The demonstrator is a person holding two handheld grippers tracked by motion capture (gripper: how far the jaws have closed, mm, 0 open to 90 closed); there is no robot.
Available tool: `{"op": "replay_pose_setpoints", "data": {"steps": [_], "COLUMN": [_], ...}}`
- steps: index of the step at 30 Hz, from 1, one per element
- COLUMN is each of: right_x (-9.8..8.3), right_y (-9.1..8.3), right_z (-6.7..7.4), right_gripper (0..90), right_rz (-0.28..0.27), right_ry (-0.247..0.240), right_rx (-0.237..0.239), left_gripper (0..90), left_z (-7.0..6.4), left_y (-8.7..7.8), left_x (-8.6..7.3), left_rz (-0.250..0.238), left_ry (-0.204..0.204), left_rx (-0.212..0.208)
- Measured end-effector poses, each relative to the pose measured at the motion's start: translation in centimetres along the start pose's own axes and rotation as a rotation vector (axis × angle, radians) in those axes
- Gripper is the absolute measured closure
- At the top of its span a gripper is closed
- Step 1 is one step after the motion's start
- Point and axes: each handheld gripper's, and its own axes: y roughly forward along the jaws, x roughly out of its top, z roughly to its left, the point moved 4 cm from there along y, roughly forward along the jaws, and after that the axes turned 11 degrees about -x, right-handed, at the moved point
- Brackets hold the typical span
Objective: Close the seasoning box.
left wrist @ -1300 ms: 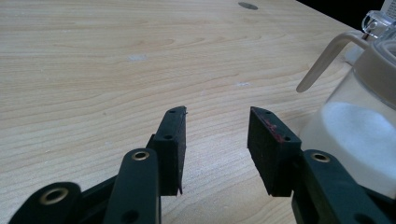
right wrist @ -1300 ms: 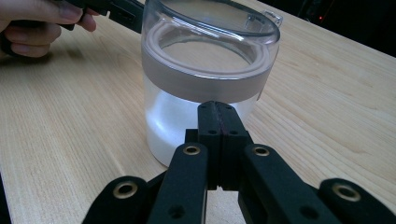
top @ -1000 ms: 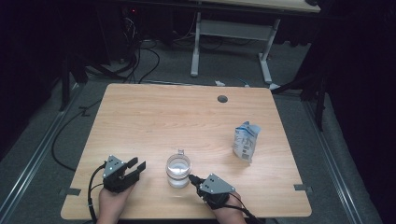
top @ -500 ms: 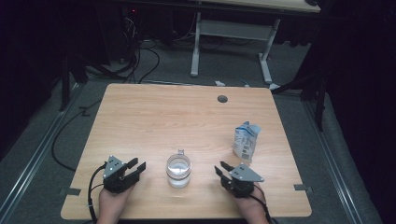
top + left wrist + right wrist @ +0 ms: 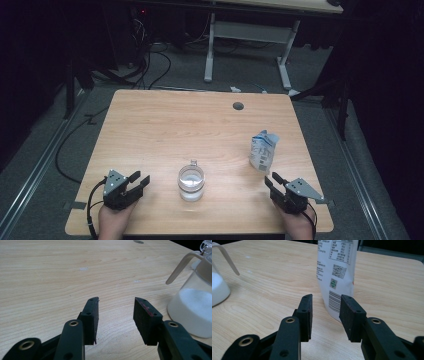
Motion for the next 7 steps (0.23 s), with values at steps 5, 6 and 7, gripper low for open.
{"op": "replay_pose_setpoints", "data": {"steps": [5, 6, 7], "right_x": [-0.14, -0.16, -0.16], "right_y": [0.21, 0.25, 0.27], "right_z": [0.32, 0.34, 0.37], "right_gripper": [63.1, 63.0, 62.9], "right_rz": [0.008, 0.009, 0.010], "right_ry": [-0.011, -0.016, -0.019], "right_rx": [0.001, 0.003, 0.004], "left_gripper": [55.6, 55.6, 55.4], "left_z": [-0.05, -0.06, -0.08], "left_y": [0.12, 0.11, 0.10], "left_x": [-0.09, -0.07, -0.05], "left_rz": [0.009, 0.008, 0.007], "left_ry": [0.010, 0.011, 0.011], "left_rx": [-0.001, -0.001, -0.003]}}
